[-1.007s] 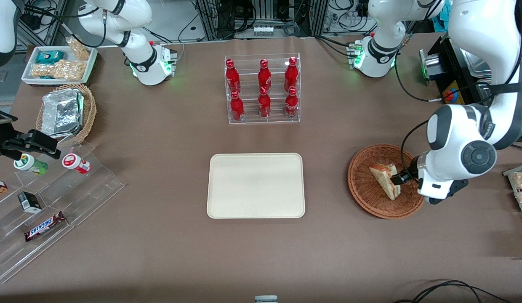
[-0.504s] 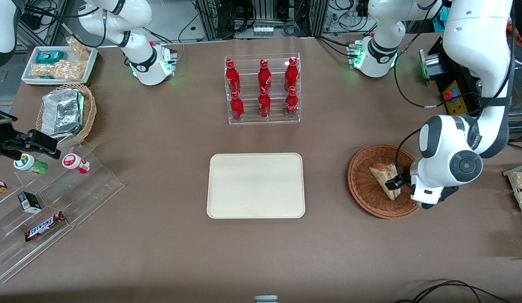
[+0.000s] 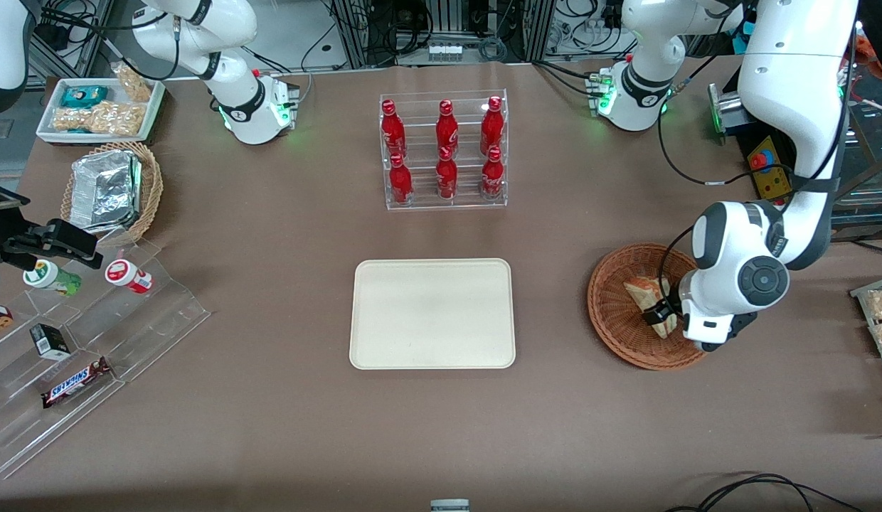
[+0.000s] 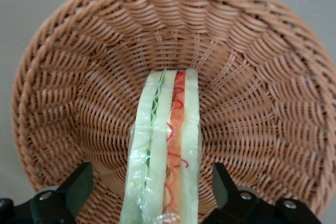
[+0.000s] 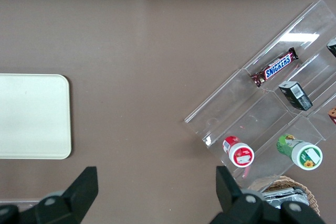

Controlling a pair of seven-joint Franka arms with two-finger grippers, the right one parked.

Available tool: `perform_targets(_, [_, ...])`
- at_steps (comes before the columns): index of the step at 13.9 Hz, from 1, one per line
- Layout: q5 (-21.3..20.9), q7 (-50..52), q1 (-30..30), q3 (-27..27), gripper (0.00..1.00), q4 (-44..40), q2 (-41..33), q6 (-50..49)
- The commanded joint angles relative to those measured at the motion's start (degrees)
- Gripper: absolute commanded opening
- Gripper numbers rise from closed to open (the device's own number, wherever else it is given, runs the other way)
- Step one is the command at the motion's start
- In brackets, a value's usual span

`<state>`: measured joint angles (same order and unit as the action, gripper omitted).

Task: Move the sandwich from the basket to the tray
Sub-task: 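Lower the open left gripper around the sandwich and close it, then lift the sandwich out of the basket with the left gripper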

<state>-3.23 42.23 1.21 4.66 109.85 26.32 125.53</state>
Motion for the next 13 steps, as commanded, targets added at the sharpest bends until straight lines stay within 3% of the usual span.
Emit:
perform_targets(1, [0.16, 1.28, 0.55, -0.18, 1.0, 6.15, -0.66, 7.61])
perform_targets(4, [0.16, 1.28, 0.46, -0.18, 0.4, 6.69, -0.83, 7.45])
perform_targets(6, [0.16, 1.02, 0.37, -0.18, 0.13, 6.52, -1.44, 5.53])
perform_targets(10, [-0.11, 0.05, 0.72, -0.09, 0.12, 2.92, -6.62, -2.55])
perform_targets(13, [-0.19, -0.22, 5.81, -0.09, 0.11, -0.33, -6.9, -3.97])
